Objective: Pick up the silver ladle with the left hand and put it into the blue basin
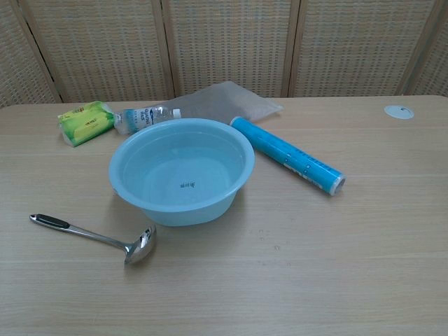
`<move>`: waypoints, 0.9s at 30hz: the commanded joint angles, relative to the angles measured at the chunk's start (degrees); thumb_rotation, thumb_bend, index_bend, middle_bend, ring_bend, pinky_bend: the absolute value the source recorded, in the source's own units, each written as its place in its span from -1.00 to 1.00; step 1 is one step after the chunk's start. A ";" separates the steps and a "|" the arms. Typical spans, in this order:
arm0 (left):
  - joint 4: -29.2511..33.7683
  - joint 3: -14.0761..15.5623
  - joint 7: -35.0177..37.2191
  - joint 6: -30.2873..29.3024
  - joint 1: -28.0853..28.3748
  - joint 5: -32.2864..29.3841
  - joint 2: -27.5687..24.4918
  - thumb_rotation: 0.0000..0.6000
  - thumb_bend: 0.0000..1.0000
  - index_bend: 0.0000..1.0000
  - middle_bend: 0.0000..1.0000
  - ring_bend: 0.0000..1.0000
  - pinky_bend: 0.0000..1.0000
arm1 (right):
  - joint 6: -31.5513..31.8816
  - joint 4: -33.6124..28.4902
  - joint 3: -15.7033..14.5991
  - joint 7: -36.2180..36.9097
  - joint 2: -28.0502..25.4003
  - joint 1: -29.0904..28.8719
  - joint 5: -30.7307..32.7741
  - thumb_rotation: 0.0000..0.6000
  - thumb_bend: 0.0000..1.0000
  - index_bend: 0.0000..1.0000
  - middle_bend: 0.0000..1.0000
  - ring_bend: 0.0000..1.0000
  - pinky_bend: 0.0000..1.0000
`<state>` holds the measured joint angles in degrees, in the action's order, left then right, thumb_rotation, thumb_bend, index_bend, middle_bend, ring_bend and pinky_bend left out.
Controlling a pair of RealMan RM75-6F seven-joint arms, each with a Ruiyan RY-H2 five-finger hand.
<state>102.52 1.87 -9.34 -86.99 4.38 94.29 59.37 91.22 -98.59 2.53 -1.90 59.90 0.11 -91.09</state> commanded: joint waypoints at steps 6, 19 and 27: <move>-0.05 -0.09 -0.39 0.43 0.05 -0.27 0.19 1.00 -0.78 -1.00 -1.00 -1.00 -1.00 | 0.01 -0.07 0.13 0.19 -0.07 -0.01 0.16 1.00 -1.00 -1.00 -1.00 -1.00 -1.00; -8.05 -1.60 6.84 13.31 7.60 -3.68 3.99 1.00 -0.77 -1.00 0.32 0.24 0.26 | -0.86 -0.61 0.11 -0.22 -0.12 -0.31 0.55 1.00 -1.00 -1.00 -1.00 -1.00 -1.00; -18.67 -3.81 5.74 20.26 13.02 -6.56 11.25 1.00 -0.77 -1.00 0.88 0.81 0.93 | -2.38 -0.54 0.34 -0.50 0.09 -1.03 1.53 1.00 -1.00 -1.00 -1.00 -1.00 -1.00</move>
<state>86.58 -1.09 -3.71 -69.57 15.06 88.77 68.35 88.87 -99.12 2.85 -2.37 59.96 -0.88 -89.59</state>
